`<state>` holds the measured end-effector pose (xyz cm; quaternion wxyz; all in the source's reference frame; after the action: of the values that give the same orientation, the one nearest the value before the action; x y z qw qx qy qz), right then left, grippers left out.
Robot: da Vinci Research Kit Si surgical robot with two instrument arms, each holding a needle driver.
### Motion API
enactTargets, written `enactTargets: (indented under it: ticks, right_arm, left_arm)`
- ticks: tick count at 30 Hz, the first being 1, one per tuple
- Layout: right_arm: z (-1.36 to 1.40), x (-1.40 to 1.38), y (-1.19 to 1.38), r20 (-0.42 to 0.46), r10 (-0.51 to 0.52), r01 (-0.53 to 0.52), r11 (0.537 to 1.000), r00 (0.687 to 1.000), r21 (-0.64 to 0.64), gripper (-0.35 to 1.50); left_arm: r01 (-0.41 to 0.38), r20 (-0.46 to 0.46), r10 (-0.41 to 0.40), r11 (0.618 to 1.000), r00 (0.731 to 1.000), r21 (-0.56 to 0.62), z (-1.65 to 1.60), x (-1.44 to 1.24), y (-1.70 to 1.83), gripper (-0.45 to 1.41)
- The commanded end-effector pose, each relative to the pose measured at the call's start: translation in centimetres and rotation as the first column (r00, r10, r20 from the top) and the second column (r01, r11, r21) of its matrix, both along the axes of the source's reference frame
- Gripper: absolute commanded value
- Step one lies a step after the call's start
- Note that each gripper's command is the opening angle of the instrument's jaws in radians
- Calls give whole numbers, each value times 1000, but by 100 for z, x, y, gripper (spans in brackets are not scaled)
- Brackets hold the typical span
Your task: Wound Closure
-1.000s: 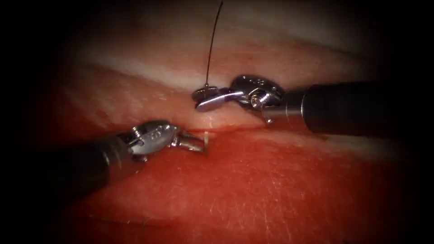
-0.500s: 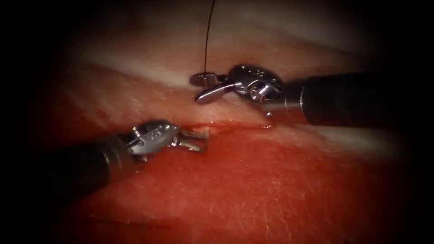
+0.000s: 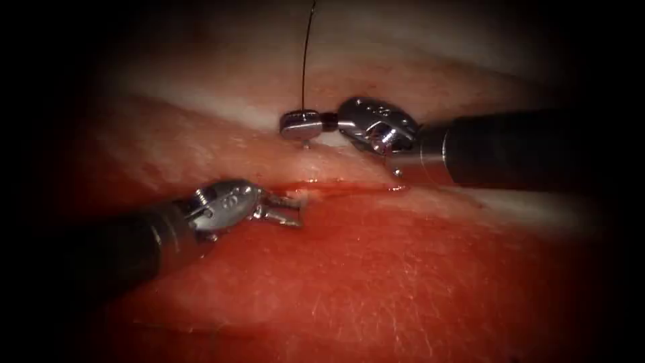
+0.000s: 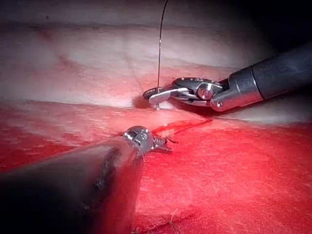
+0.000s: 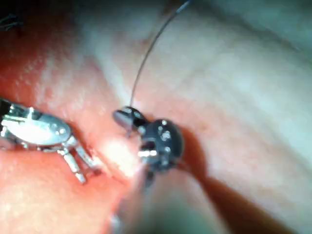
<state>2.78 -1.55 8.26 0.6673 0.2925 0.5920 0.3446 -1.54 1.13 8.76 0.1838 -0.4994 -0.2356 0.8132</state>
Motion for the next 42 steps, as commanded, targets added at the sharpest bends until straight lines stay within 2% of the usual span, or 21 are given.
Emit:
enactTargets:
  ticks: [1, 4, 7, 12, 17, 20, 21, 23, 26, 30, 33, 42]
  right_arm:
    - [2, 9, 0, 7, -5, 4, 1000, 1000, 23, -35]
    - [1, 7, 3, 23, -8, 6, 995, 1000, 103, -35]
    - [2, 8, 4, -17, -27, 29, 983, 999, 181, -35]
    - [-1, 9, -20, -71, -65, 82, 956, 995, 282, -35]
    - [-2, 6, -32, -76, -71, 91, 947, 995, 307, -35]
    - [-1, 1, -31, -84, -63, 86, 948, 995, 307, -35]
    - [0, -2, -24, -92, -36, 62, 953, 995, 298, -21]
    - [2, -6, -12, -97, -12, 37, 965, 995, 259, 19]
    - [4, -10, 1, -96, -12, 32, 976, 995, 215, 34]
    - [12, -18, 22, -94, -24, 34, 993, 995, 109, 32]
    - [23, -28, 37, -75, -16, 21, 997, 997, 68, 47]
    - [29, -33, 45, -60, -6, 8, 999, 998, 41, 46]
  left_arm:
    - [-1, 1, 1, 1000, 1000, -1, 6, -5, 2, -8]
    - [-1, 1, 1, 1000, 1000, -1, 5, -5, 1, -8]
    - [-1, 1, 1, 1000, 1000, 0, 5, -5, 1, -8]
    - [-1, 1, 1, 1000, 1000, 0, 5, -5, 2, -8]
    - [0, 1, 0, 1000, 1000, 0, 5, -6, 2, -8]
    - [0, 1, 0, 1000, 1000, 0, 5, -6, 2, -8]
    - [0, 1, 0, 1000, 1000, 0, 5, -7, 2, -8]
    - [3, -1, -3, 1000, 1000, 5, 4, -7, 1, -8]
    - [-6, 4, 6, 1000, 1000, -16, 2, -8, 0, -8]
    - [-48, 36, 51, 995, 998, -82, -2, -6, 1, 0]
    - [-79, 57, 88, 986, 994, -145, -5, -3, 2, 5]
    - [-112, 75, 131, 970, 989, -216, -17, -1, 0, 10]
